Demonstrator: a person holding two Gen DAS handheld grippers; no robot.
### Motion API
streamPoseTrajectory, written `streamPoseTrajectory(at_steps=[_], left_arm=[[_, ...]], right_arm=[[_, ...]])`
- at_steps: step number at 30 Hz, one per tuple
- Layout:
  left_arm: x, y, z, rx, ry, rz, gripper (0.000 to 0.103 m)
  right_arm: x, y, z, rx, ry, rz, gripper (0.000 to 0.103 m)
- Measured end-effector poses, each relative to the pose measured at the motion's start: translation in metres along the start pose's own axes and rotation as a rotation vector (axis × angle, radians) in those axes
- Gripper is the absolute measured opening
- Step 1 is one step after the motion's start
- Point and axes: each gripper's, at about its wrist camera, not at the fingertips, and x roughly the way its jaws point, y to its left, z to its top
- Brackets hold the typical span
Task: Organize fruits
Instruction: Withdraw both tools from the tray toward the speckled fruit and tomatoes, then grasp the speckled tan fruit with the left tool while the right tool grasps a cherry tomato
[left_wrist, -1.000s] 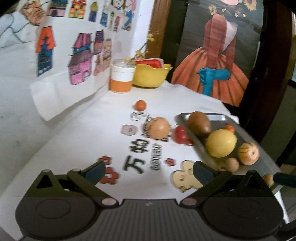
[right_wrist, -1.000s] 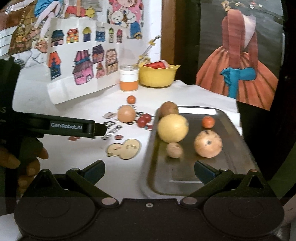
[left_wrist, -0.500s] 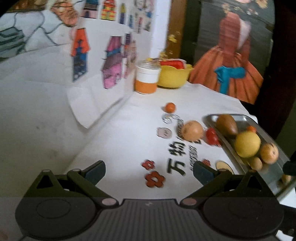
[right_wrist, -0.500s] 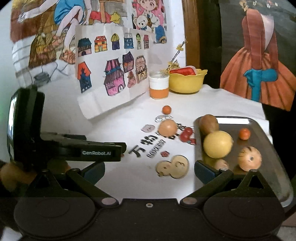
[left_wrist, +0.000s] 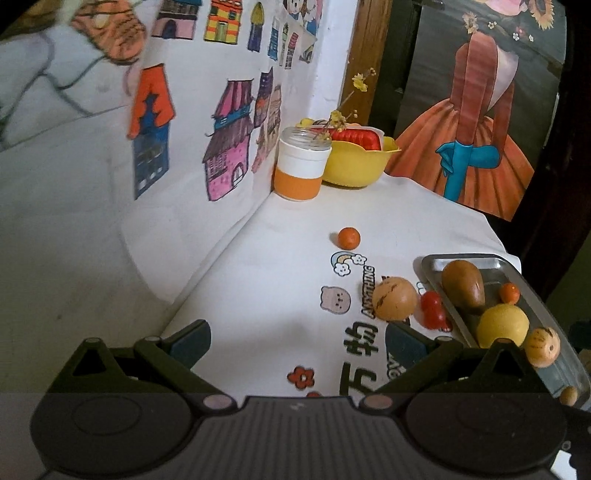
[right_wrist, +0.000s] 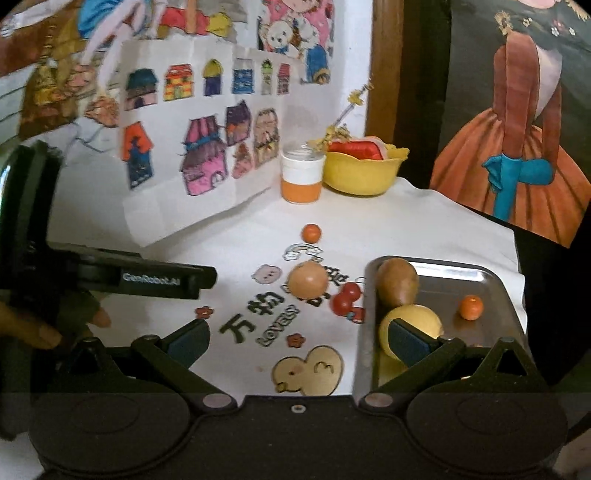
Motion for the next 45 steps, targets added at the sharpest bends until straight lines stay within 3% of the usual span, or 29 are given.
streamPoseTrajectory(at_steps=[6, 14, 22, 30, 32, 35, 45], left_arm=[[0.021, -0.007, 0.015, 0.003, 0.022, -0.002, 0.102], [0.058, -0.012, 0.026, 0.007, 0.06, -0.022, 0.102], [0.082, -0.012, 0.029, -0.035, 0.039, -0.15, 0.102], [0.094, -0.031, 0.031, 0.023, 0.05, -0.245, 0.102], [0.096, -0.034, 0.031, 0.031, 0.058, -0.263, 0.102], [0.098, -0.039, 0.03, 0.053, 0.064, -0.28, 0.097], [0.108, -0.048, 0.027, 0.085, 0.109, -0.287, 0.069]], right_arm=[[0.025, -0.011, 0.013, 0.067, 0.013, 0.049, 0.102], [0.069, -0.017, 0.01, -0.079, 0.046, -0.037, 0.102], [0.106, -0.017, 0.007, -0.222, 0.054, -0.052, 0.101], [0.123, -0.019, 0.005, -0.276, 0.068, -0.079, 0.078], [0.127, -0.021, 0.004, -0.278, 0.08, -0.078, 0.067], [0.13, -0.023, 0.002, -0.277, 0.091, -0.075, 0.056], [0.141, -0.021, 0.001, -0.284, 0.101, -0.055, 0.04]])
